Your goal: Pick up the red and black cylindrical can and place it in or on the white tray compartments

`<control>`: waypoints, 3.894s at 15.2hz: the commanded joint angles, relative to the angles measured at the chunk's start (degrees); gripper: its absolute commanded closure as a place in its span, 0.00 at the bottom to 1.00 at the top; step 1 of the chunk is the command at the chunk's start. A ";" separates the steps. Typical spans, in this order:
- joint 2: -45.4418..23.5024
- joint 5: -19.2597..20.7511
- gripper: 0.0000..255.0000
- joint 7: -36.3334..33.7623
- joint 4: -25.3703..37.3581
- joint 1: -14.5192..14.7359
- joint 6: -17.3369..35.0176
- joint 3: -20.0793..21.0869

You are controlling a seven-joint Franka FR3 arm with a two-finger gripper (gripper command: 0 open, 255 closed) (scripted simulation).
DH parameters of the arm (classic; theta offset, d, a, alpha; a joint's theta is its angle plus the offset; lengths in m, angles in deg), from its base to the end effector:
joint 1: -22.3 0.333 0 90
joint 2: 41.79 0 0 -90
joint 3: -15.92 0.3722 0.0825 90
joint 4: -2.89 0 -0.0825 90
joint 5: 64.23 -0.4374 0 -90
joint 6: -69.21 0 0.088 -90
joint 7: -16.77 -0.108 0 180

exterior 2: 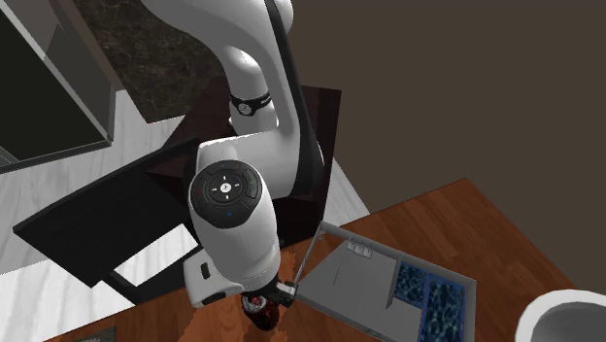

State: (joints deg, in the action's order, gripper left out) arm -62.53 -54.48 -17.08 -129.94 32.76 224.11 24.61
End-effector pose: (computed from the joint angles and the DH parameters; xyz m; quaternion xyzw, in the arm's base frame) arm 0.5342 0.1937 0.1934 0.9982 -0.0569 0.0185 0.0025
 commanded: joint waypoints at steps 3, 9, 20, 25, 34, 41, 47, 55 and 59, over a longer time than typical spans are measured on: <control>1.48 -0.59 1.00 0.48 -0.21 -0.34 -1.29 0.41; 5.81 -2.44 1.00 1.87 -0.46 -1.10 -5.30 1.50; 13.01 -5.51 1.00 4.16 0.34 -1.83 -13.11 2.65; 15.43 -6.31 1.00 3.33 0.99 -1.12 -16.16 3.45; 15.26 -5.22 1.00 -10.08 4.18 6.01 -19.66 9.13; 12.11 -3.19 1.00 -20.57 10.38 11.70 -23.40 12.97; 8.44 -1.00 1.00 -25.87 13.48 14.65 -23.44 14.12; 4.34 1.70 1.00 -27.81 11.99 15.36 -18.24 13.16; 2.09 3.19 1.00 -28.88 11.55 15.85 -15.75 12.49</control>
State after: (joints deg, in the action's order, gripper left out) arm -59.88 -51.68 -45.71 -118.29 48.50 207.70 37.28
